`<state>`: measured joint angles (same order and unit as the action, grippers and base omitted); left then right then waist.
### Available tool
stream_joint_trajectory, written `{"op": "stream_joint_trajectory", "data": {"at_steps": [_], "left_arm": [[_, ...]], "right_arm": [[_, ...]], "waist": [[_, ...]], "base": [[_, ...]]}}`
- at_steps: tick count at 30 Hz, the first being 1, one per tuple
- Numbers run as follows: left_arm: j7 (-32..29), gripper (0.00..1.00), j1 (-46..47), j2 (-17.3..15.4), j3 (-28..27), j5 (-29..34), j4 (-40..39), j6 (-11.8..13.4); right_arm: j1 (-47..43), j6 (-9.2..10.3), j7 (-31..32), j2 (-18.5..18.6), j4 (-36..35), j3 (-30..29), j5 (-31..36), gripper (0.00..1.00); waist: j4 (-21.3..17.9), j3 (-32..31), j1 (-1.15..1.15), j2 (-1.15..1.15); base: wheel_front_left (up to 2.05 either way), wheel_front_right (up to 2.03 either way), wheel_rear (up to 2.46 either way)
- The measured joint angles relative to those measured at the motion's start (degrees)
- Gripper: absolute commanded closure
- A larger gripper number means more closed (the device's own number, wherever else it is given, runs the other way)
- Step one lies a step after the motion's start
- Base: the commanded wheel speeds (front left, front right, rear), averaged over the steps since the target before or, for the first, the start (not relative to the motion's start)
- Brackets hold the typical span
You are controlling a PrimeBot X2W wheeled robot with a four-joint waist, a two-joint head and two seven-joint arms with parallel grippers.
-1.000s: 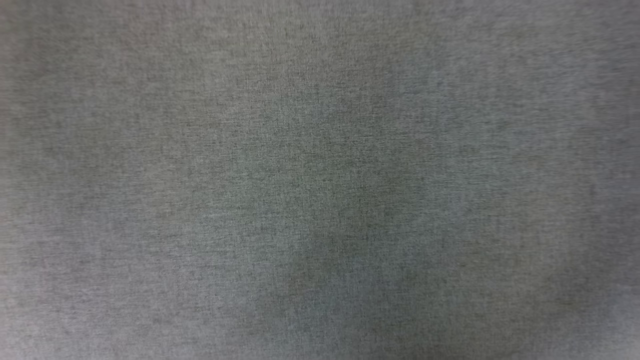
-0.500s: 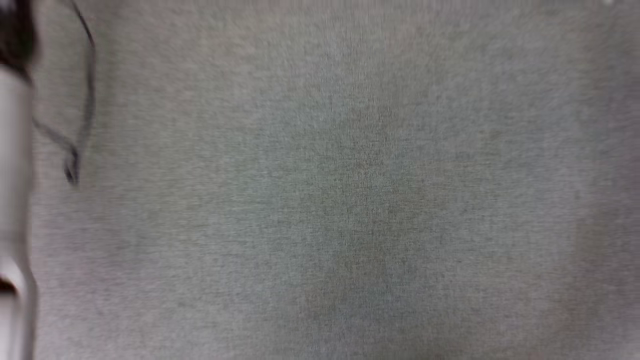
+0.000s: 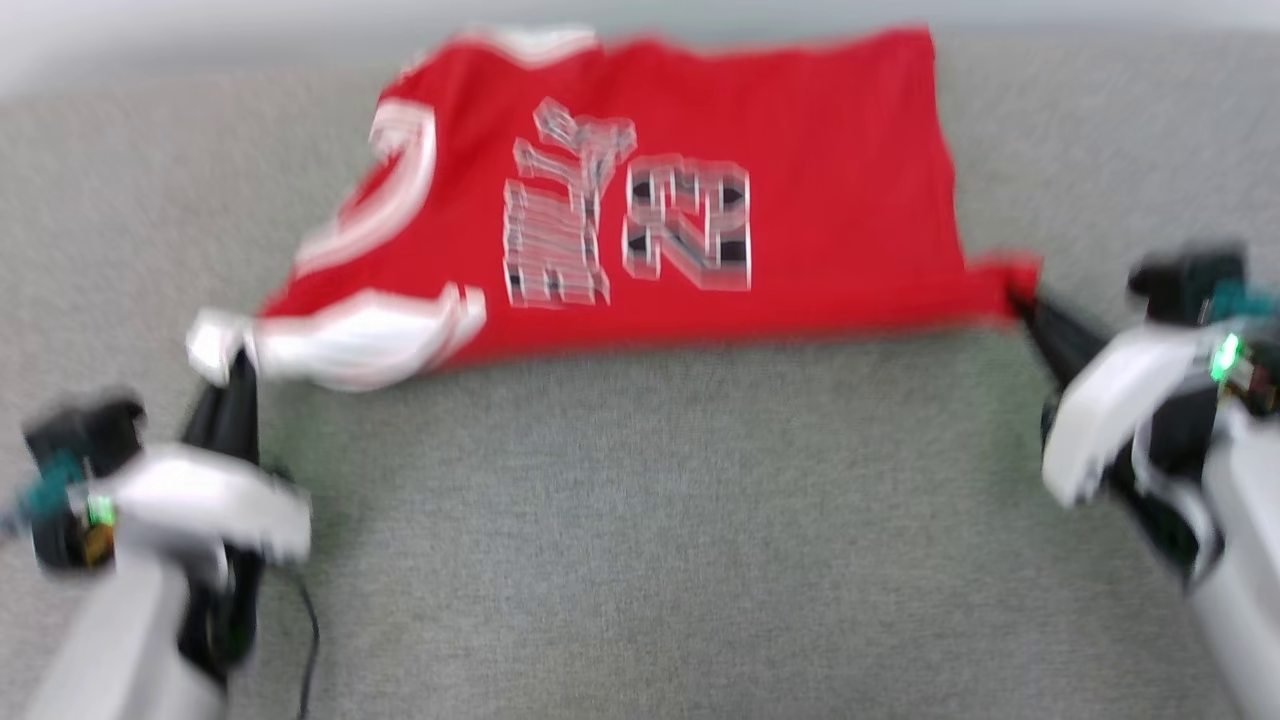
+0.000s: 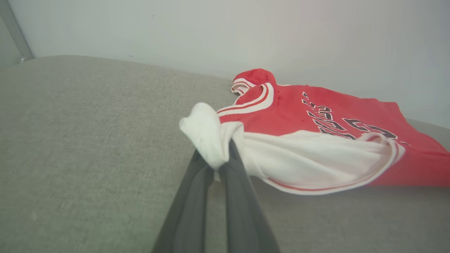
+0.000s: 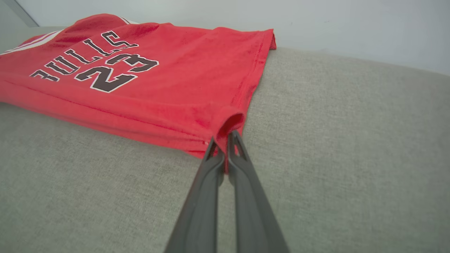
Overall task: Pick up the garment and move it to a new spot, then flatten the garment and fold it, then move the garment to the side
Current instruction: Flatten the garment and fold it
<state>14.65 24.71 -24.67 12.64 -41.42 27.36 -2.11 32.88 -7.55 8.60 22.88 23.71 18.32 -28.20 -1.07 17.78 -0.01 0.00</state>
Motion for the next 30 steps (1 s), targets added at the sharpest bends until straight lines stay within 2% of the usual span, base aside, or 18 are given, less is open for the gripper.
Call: {"op": "stream_joint_trajectory", "data": {"at_steps": [3,10,16,19,24,30], "left_arm": [[-0.7,1.0,-8.8,-0.1,-0.3,-0.5,-5.9,3.0],[-6.5,1.0,-26.0,-1.6,-0.5,-1.7,-20.5,10.3],[-10.9,1.0,-36.1,-2.9,-0.9,-3.2,-30.9,14.9],[-12.1,1.0,-38.9,-3.4,-1.2,-3.7,-34.5,16.3],[-13.5,1.0,-38.3,-4.1,-0.8,-3.6,-36.9,16.6],[-13.5,1.0,-29.5,-3.7,1.0,-2.6,-32.8,13.7]], "right_arm": [[-7.5,0.0,1.2,0.4,-3.5,-1.2,-0.5,1.0],[-24.1,0.0,5.0,0.0,-13.1,-6.6,0.3,1.0],[-34.9,0.01,9.3,-2.2,-20.7,-10.8,2.0,1.0],[-37.7,0.01,10.8,-3.2,-23.0,-12.7,2.5,1.0],[-38.1,0.01,12.2,-4.5,-24.6,-14.1,3.1,1.0],[-32.1,0.02,12.4,-4.7,-22.3,-13.2,3.6,1.0]], "waist": [[-0.2,-3.7,0.0,0.0],[-0.5,-10.8,-0.01,0.0],[-0.5,-14.0,-0.01,0.0],[-0.4,-14.3,-0.01,0.0],[-0.2,-13.2,-0.01,0.0],[-0.1,-10.4,0.01,0.0]], "base": [[0.0,0.0,0.0],[0.0,0.0,0.0],[0.0,0.0,0.0],[0.0,0.0,0.0],[0.0,0.0,0.0],[0.0,0.0,0.0]]}}
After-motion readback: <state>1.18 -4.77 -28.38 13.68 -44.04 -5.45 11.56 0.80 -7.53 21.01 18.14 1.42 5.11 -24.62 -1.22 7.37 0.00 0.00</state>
